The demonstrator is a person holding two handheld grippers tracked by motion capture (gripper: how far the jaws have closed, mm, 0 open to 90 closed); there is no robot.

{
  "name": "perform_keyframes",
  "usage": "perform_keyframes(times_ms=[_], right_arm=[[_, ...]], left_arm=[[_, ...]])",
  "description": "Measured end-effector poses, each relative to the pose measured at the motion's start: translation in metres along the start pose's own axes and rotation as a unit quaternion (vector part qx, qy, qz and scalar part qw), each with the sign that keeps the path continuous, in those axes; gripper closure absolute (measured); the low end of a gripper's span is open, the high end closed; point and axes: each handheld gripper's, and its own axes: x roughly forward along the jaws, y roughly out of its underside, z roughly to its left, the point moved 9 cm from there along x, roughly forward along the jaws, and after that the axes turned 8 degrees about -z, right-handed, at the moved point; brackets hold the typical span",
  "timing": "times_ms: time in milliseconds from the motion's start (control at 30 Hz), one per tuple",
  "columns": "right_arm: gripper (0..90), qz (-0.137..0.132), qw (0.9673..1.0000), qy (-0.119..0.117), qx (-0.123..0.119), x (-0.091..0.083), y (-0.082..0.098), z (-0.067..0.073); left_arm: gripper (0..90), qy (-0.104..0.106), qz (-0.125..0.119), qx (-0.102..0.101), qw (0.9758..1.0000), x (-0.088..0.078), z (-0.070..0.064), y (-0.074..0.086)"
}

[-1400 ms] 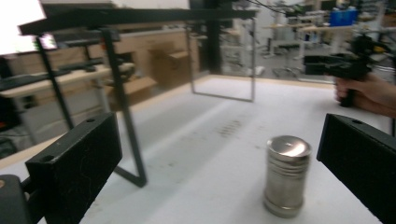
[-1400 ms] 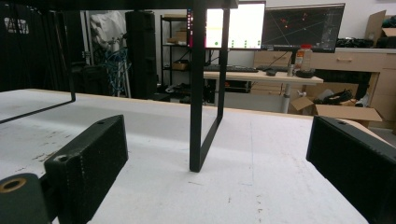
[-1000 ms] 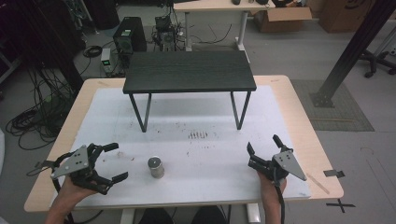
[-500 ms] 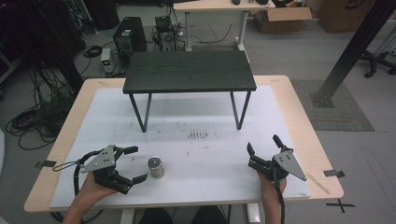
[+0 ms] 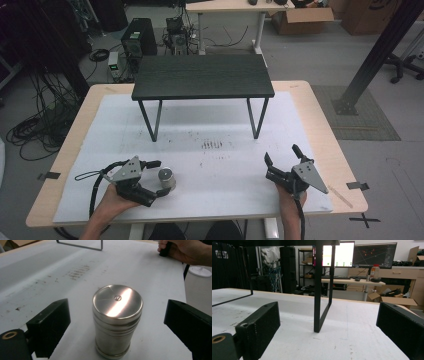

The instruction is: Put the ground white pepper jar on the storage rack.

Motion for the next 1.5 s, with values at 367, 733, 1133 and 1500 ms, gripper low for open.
perform_keyframes(times_ms=[367, 733, 1133, 1500], right_arm=[[4.9, 0.0, 1.0, 0.0, -0.001, 0.0, -0.0001, 0.0001], [4.9, 0.0, 1.0, 0.0, -0.001, 0.0001, 0.0, 0.0001], [4.9, 0.0, 1.0, 0.0, -0.001, 0.0001, 0.0001, 0.0001], [4.9, 0.0, 1.0, 0.0, -0.001, 0.0001, 0.0, 0.0001]], left_arm=[[26.5, -0.001, 0.016, 0.005, 0.9999, 0.0039, 0.0006, 0.0061], [43.3, -0.006, 0.006, 0.008, 0.9999, 0.004, 0.0007, 0.0074], [48.9, -0.008, -0.002, 0.001, 1.0, 0.0035, 0.0003, 0.0081], [48.9, -0.015, 0.001, 0.002, 0.9999, 0.0033, -0.0002, 0.0077]])
